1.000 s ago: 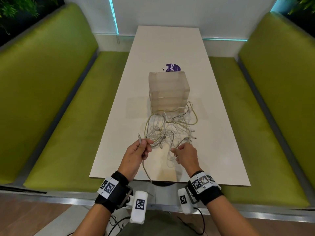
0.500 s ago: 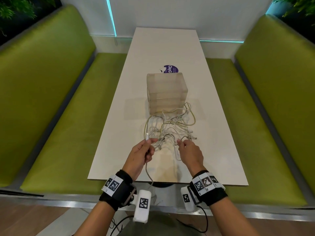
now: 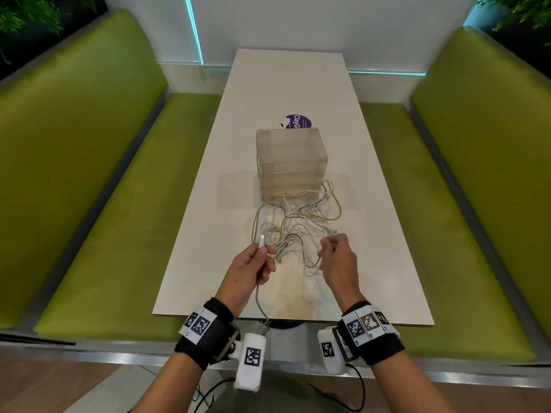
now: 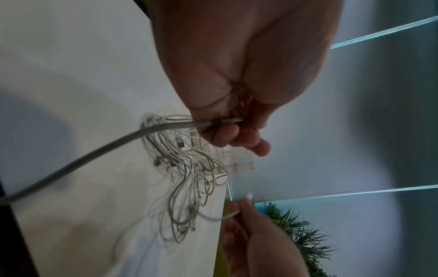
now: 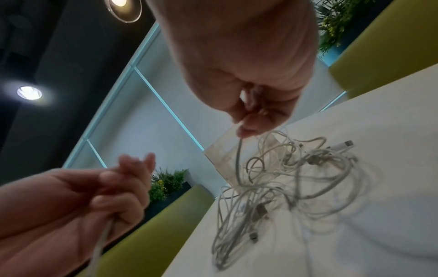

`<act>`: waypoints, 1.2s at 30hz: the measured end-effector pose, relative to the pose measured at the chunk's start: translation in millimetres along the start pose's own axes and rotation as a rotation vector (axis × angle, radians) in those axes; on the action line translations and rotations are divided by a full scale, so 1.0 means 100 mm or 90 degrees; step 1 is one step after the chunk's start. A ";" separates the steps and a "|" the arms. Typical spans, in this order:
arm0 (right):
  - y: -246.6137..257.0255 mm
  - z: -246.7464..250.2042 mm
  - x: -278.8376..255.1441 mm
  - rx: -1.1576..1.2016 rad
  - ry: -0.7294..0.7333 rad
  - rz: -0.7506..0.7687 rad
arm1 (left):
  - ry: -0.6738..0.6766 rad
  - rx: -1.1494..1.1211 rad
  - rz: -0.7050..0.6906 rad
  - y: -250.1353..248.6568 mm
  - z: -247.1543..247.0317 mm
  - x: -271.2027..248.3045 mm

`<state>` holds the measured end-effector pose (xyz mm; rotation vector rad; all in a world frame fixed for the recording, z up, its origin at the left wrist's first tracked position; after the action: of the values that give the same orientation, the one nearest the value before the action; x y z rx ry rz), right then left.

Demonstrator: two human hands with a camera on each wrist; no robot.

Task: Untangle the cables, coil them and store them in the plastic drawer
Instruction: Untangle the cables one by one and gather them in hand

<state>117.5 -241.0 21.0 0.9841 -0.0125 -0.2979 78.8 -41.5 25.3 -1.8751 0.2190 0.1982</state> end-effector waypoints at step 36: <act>0.56 -0.76 -0.05 0.084 0.501 0.263 | 0.063 0.318 -0.056 -0.26 0.10 0.22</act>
<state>136.8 -148.4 25.3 1.1486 0.4802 0.4855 106.1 -24.9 40.4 -1.3948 0.2296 -0.0122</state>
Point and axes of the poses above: each hand's wrist, its own x-axis towards the middle knuckle, its own z-axis out of the back of the hand, y = z × x, the point moved 7 cm from there along x, towards the middle knuckle, and after that the axes turned 5 degrees about -x, right-handed, at the moved point
